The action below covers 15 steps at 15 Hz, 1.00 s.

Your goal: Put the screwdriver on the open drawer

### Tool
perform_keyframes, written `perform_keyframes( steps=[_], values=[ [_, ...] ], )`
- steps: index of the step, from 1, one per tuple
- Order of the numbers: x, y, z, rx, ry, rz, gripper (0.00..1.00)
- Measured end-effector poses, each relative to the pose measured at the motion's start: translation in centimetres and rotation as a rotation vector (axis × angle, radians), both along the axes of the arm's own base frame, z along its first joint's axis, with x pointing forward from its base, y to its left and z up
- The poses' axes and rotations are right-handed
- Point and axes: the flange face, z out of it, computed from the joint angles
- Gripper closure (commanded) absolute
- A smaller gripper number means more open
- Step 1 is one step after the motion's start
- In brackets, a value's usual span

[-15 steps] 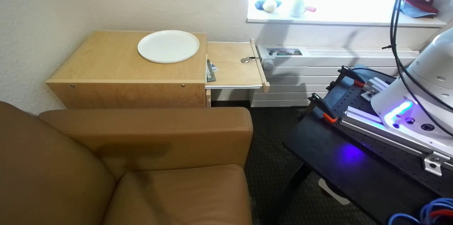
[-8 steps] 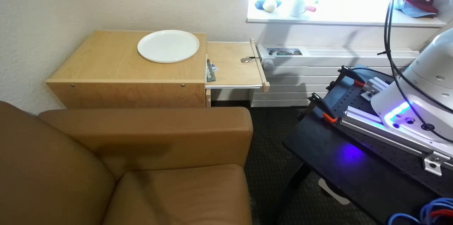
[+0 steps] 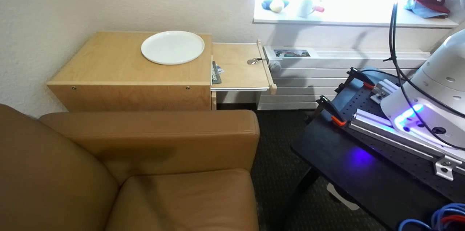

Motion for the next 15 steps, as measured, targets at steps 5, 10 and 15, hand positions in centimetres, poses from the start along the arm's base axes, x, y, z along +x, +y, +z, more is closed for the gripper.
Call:
perform_keyframes(
  steps=[5, 10, 15],
  values=[
    [0.6, 0.5, -0.9, -0.015, -0.005, -0.001, 0.0],
    [1.4, 1.3, -3.6, -0.036, -0.012, -0.047, 0.0],
    [1.3, 1.2, -5.2, -0.045, 0.005, -0.1, 0.29]
  ],
)
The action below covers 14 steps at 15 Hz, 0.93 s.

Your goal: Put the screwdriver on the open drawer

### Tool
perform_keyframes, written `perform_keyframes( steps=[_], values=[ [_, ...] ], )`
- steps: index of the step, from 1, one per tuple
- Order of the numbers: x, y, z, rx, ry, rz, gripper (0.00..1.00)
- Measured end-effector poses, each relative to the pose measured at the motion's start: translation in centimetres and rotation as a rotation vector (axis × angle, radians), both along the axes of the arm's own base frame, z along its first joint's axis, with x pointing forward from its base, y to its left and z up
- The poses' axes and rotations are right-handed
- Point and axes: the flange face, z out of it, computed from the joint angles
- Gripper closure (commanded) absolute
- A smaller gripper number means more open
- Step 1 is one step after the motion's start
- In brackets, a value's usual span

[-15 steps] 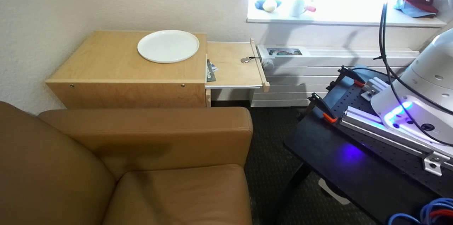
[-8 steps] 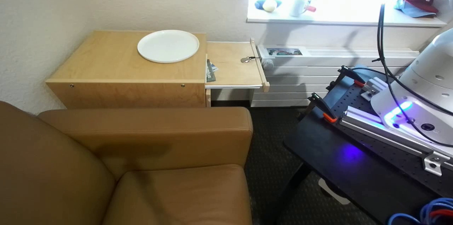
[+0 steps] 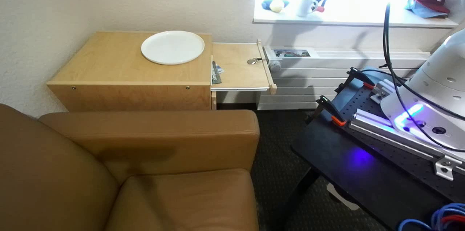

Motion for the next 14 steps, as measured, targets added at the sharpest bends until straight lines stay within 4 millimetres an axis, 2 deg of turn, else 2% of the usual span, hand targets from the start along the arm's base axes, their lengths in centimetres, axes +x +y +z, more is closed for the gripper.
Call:
perform_keyframes(
  steps=[9, 14],
  values=[
    [-0.2, -1.5, 0.0, -0.06, 0.028, -0.065, 0.92],
    [-0.4, -1.9, 0.5, -0.045, 0.054, -0.072, 0.92]
  ],
)
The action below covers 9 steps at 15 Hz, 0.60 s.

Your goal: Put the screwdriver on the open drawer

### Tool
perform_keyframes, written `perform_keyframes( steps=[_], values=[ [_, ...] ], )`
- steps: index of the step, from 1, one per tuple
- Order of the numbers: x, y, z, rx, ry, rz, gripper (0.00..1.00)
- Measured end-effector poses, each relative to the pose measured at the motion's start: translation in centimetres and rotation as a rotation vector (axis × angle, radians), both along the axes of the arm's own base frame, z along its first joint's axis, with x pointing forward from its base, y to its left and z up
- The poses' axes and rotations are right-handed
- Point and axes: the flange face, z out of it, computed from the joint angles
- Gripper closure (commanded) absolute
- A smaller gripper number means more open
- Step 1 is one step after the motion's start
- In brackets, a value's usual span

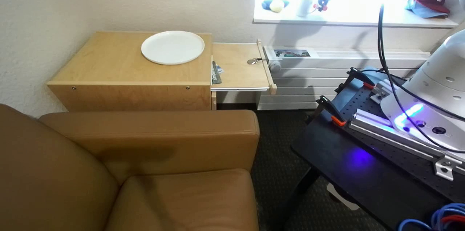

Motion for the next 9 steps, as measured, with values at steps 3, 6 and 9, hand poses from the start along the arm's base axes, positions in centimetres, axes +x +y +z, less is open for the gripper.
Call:
perform_keyframes(
  steps=[3, 6, 9],
  values=[
    [-0.7, -1.1, 3.0, 0.033, 0.02, 0.027, 0.92],
    [-2.7, -3.7, 9.7, 0.027, 0.012, 0.096, 0.92],
    [-6.1, -6.4, 17.1, 0.01, 0.002, 0.243, 0.92]
  ],
)
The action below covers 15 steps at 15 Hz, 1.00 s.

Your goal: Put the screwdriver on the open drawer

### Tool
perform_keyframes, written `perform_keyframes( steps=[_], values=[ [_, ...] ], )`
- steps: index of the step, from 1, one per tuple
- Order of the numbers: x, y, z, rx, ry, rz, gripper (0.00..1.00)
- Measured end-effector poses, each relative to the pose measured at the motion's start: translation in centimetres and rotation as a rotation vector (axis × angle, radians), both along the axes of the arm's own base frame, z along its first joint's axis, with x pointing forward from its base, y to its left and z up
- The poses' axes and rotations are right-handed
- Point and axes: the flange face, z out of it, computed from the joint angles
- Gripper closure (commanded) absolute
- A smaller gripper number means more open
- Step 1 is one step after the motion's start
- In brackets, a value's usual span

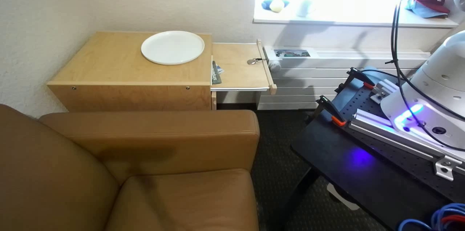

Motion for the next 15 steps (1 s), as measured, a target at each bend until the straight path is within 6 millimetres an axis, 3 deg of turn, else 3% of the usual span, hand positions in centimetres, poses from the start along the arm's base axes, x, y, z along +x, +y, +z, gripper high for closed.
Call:
perform_keyframes(
  steps=[4, 7, 8, 9, 11, 13, 14, 15],
  values=[
    [-6.8, -3.2, 9.3, -0.03, 0.029, 0.216, 0.92],
    [-12.4, -5.2, 14.3, -0.057, 0.066, 0.376, 0.92],
    [-14.0, -5.7, 15.4, -0.064, 0.078, 0.429, 0.92],
    [-15.4, -6.2, 16.3, -0.077, 0.089, 0.483, 0.67],
    [-17.2, -6.8, 17.7, -0.096, 0.099, 0.569, 0.67],
    [-17.6, -6.9, 18.2, -0.101, 0.097, 0.593, 0.67],
    [-17.5, -6.8, 18.1, -0.1, 0.096, 0.597, 0.92],
    [-17.3, -6.8, 18.1, -0.099, 0.095, 0.6, 0.92]
  ],
)
